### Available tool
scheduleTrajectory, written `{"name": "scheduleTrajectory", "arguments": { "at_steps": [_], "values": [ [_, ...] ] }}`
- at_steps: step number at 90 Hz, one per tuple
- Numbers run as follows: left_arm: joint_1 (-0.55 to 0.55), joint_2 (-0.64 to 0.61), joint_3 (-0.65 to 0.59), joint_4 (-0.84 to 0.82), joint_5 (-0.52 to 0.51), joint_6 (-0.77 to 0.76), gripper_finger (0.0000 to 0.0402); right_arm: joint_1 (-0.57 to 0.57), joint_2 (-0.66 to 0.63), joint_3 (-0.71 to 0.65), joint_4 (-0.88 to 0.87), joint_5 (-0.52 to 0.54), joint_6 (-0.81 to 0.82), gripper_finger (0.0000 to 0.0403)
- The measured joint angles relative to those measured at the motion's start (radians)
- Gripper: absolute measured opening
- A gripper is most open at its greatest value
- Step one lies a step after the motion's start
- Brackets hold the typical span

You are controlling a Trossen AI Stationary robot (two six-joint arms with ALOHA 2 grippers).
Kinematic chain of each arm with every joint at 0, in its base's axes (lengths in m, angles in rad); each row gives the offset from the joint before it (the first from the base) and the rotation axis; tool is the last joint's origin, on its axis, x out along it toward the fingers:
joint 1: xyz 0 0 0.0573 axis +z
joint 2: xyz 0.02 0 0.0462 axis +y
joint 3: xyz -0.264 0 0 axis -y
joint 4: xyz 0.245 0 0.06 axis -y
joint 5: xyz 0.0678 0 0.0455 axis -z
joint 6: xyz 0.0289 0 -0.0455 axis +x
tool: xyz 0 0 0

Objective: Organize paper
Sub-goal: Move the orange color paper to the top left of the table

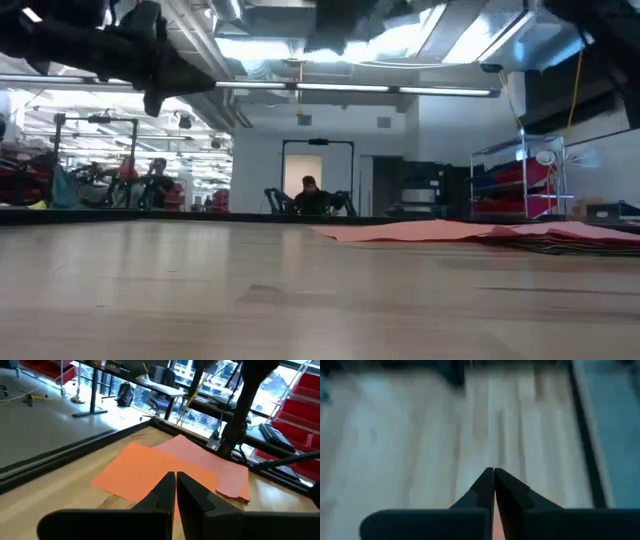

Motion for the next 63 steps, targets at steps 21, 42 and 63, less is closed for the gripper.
{"name": "scheduleTrajectory", "arguments": {
  "at_steps": [21, 42, 63],
  "values": [
    [-0.001, 0.125, 0.095, -0.024, 0.052, 0.059, 0.0, -0.007, -0.087, 0.0, -0.005, 0.01, 0.005, 0.0],
    [-0.014, 0.293, 0.233, -0.152, 0.083, 0.133, 0.0, 0.008, -0.073, 0.0, -0.004, -0.148, -0.035, 0.0],
    [-0.042, 0.421, 0.263, -0.137, 0.095, 0.125, 0.0, 0.006, -0.08, -0.079, -0.015, -0.186, -0.071, 0.0]
  ]
}}
